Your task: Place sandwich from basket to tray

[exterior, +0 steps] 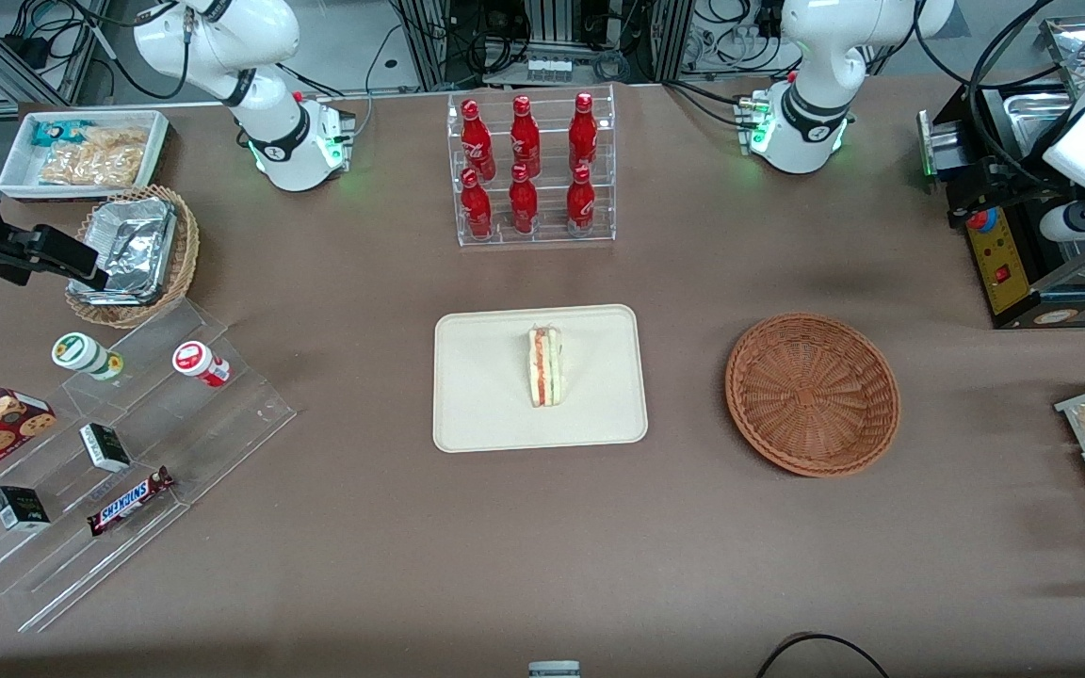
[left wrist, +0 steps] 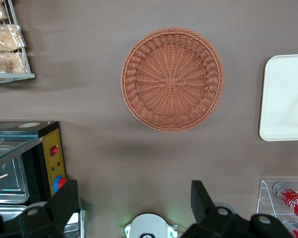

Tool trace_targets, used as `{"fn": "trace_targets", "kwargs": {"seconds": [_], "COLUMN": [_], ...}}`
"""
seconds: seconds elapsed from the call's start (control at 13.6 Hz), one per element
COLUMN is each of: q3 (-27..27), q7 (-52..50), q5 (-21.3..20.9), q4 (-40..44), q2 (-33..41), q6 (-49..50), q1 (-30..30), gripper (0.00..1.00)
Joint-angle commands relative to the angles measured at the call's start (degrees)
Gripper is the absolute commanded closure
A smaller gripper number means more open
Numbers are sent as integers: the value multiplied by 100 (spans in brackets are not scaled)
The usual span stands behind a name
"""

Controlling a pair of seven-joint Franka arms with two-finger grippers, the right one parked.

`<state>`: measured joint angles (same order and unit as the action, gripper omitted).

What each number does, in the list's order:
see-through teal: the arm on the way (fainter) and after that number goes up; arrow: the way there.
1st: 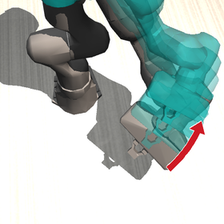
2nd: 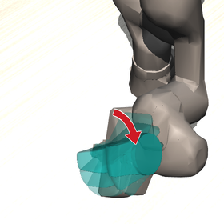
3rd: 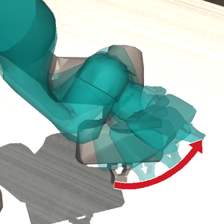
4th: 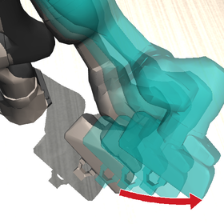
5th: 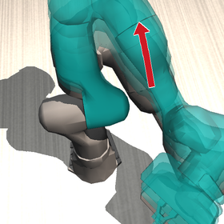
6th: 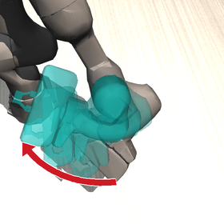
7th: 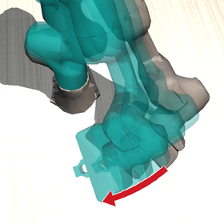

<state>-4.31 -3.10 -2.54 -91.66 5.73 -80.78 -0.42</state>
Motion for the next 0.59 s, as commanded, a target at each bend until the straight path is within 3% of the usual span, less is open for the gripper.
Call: {"fn": "trace_targets", "kwargs": {"seconds": [0.0, 0.51], "q3": [-88, -53], "q7": [187, 274], "q5": [174, 289], "q4": [25, 280], "q2": [16, -292], "q6": [-26, -35], "q1": [-231, -327], "gripper": [0, 0]}}
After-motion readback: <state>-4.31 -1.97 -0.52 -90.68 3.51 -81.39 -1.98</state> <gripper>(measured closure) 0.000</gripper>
